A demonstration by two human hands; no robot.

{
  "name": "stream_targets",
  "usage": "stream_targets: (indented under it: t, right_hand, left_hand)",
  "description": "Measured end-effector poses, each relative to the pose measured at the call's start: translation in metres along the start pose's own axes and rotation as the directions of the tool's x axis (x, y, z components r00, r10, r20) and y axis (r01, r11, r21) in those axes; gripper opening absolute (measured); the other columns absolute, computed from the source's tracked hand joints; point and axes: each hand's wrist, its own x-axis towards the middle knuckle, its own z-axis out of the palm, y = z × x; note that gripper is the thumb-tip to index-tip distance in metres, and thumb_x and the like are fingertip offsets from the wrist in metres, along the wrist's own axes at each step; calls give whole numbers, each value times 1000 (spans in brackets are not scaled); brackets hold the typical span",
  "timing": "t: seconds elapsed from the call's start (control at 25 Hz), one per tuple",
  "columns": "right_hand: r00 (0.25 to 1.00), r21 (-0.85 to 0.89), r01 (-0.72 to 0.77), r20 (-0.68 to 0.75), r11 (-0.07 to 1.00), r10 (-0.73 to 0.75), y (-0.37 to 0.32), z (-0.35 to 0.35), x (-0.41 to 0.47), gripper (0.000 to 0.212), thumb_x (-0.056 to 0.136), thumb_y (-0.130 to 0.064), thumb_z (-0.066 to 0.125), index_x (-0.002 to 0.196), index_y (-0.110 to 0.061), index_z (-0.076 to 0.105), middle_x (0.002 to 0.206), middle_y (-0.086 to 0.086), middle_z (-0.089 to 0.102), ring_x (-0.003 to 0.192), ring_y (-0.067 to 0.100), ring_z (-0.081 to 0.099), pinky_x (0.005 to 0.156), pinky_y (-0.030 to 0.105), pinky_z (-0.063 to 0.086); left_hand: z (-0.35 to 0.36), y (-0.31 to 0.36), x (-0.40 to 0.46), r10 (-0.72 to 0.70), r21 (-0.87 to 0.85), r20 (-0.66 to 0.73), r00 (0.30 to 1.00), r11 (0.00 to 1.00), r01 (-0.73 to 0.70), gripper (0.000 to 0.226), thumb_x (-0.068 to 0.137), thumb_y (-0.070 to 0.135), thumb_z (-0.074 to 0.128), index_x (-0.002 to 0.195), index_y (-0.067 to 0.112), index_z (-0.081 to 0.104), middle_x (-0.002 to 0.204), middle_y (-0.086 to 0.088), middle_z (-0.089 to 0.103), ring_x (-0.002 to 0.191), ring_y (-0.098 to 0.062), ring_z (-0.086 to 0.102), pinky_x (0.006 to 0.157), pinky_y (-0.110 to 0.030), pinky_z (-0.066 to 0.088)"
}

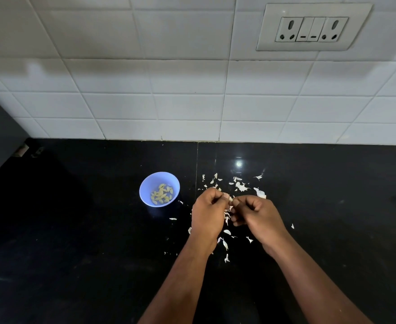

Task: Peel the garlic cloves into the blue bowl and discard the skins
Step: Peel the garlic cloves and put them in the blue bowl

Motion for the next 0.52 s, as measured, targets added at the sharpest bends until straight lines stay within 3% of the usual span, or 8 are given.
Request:
stream_targets:
  t: [0.24,0.4,0.52]
  right_hand:
    - [995,56,53,81,997,-57,-4,-4,-3,21,103,-12,63,89,-8,78,75,5,71,69,15,66,66,28,59]
    - [995,97,69,69,993,-76,-7,-7,-2,21,104,-11,61,94,-4,78,76,5,70,70,15,66,67,28,58]
    - [998,120,52,23,991,-55,-8,-5,0,20,104,-11,61,95,-3,78,77,9,71,70,17,66,66,29,58]
  left_hand:
    - [-2,16,-1,-115,-205,15,993,972,116,11,93,5,62,83,6,66,67,-3,61,55,-4,58,52,-16,50]
    - [2,13,0,-178,-280,91,980,940,197,8,98,13,65,96,7,70,66,5,65,63,-7,64,72,-31,55]
    - [6,7,0,-160,-276,84,984,945,177,16,104,20,60,93,13,69,67,8,65,69,-9,63,76,-36,54]
